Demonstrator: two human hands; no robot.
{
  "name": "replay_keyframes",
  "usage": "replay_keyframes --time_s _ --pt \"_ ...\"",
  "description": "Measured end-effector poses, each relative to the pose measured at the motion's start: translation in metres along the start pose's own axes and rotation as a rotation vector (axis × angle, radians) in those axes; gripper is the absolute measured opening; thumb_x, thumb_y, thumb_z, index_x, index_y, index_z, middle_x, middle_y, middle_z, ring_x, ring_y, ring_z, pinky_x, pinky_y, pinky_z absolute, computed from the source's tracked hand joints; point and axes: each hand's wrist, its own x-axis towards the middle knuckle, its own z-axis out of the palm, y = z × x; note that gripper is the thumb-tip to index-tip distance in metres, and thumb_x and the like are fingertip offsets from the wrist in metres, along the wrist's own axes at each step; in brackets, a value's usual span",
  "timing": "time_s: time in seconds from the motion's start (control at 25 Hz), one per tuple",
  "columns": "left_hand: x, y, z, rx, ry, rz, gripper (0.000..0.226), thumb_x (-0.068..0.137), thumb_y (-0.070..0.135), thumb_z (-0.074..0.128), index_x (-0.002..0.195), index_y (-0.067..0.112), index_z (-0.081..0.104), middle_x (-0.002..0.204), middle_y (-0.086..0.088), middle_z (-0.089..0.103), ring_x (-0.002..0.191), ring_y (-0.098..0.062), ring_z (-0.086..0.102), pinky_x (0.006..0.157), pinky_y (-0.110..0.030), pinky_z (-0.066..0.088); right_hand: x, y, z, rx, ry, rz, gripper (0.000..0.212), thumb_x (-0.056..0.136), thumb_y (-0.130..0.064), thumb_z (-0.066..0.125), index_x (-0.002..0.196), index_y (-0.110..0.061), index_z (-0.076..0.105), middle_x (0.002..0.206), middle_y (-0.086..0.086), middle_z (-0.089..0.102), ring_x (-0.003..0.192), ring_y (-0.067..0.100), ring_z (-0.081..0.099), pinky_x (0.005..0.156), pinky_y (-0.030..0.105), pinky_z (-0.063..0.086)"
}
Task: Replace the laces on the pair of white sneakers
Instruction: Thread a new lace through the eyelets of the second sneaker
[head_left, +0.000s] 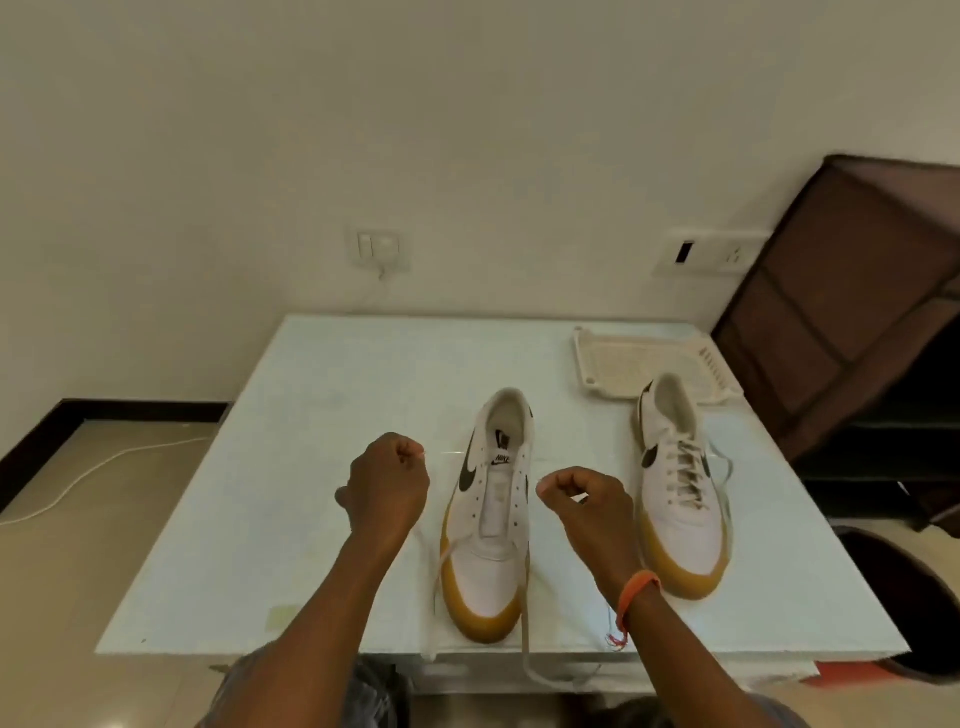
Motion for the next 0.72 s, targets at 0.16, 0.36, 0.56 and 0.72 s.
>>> replay_keyframes --time_s 0.16,0.36,0.56,0.72 --pt "0.002 -0.014 0.039 0.201 -0.131 0.109 0.019 0.091 0.026 0.063 0.109 0.032 0.065 0.119 0.008 0.059 0.113 -0.018 0.055 0.089 -0.034 0.038 0.001 0.047 0.041 -0.291 -0.083 -0.213 0.006 0.084 -0.02 0.074 0.082 -0.025 0.07 0.083 -0.011 0.063 0.078 0.004 0.06 0.067 0.012 0.05" --pt "-0.006 -0.032 0.068 0.253 -0.27 0.101 0.021 0.089 0.015 0.069 0.11 0.014 0.071 0.111 -0.002 0.069 0.1 -0.016 0.066 0.075 -0.015 0.042 -0.006 0.05 0.065 -0.569 -0.026 -0.444 0.011 0.083 -0.02 0.074 0.075 -0.018 0.067 0.109 -0.001 0.055 0.052 0.013 0.054 0.045 0.023 0.05" --pt "-0.005 -0.027 0.075 0.225 -0.25 0.105 0.017 0.088 0.013 0.069 0.104 0.015 0.075 0.103 -0.001 0.072 0.093 -0.016 0.068 0.073 -0.017 0.044 -0.003 0.052 0.069 -0.544 -0.052 -0.242 0.013 0.085 -0.023 0.072 0.075 -0.017 0.068 0.127 0.0 0.043 0.051 0.011 0.053 0.055 0.01 0.041" --pt "0.003 -0.023 0.076 0.199 -0.244 0.123 0.018 0.09 0.008 0.066 0.101 0.016 0.077 0.104 -0.001 0.073 0.097 -0.016 0.067 0.085 -0.02 0.047 0.005 0.054 0.068 -0.514 -0.139 -0.241 0.009 0.087 -0.025 0.071 0.083 -0.018 0.07 0.128 -0.003 0.041 0.061 0.009 0.055 0.063 0.002 0.036"
